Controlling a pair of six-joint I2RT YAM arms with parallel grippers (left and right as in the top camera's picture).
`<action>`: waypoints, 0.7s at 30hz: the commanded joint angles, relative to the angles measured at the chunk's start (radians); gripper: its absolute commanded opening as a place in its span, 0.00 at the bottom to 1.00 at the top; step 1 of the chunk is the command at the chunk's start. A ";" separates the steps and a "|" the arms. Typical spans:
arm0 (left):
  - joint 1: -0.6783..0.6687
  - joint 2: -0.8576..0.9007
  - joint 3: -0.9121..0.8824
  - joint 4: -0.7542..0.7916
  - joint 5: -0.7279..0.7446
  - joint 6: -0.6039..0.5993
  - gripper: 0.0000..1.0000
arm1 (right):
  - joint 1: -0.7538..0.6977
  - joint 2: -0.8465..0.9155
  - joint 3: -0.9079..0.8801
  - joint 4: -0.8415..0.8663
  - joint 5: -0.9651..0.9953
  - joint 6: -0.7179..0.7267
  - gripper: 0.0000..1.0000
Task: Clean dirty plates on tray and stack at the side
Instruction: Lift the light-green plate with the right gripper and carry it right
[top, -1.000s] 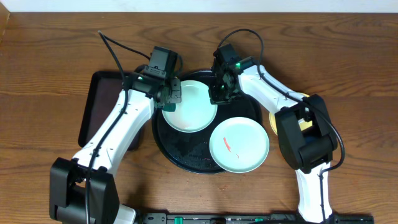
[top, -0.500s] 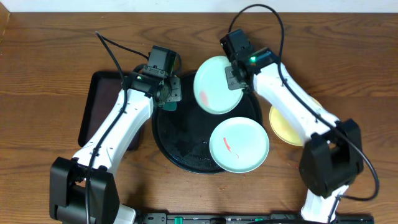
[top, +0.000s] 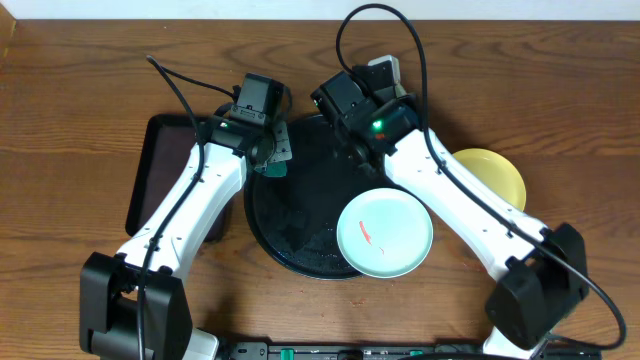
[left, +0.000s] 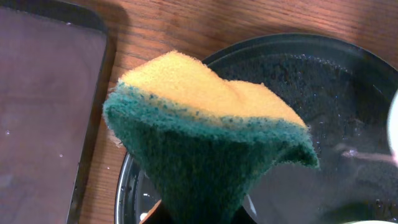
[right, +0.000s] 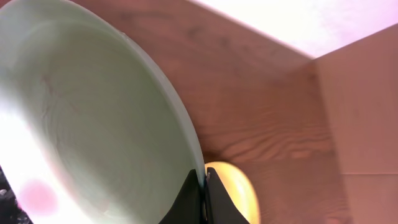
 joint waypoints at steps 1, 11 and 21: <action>0.000 0.012 0.013 -0.002 0.024 -0.020 0.08 | 0.042 -0.068 0.018 -0.006 0.179 0.033 0.01; 0.001 0.012 0.013 -0.002 0.027 -0.020 0.08 | 0.106 -0.132 0.018 -0.012 0.431 0.033 0.01; 0.000 0.012 0.013 -0.002 0.027 -0.020 0.08 | 0.136 -0.132 0.018 -0.005 0.533 0.078 0.01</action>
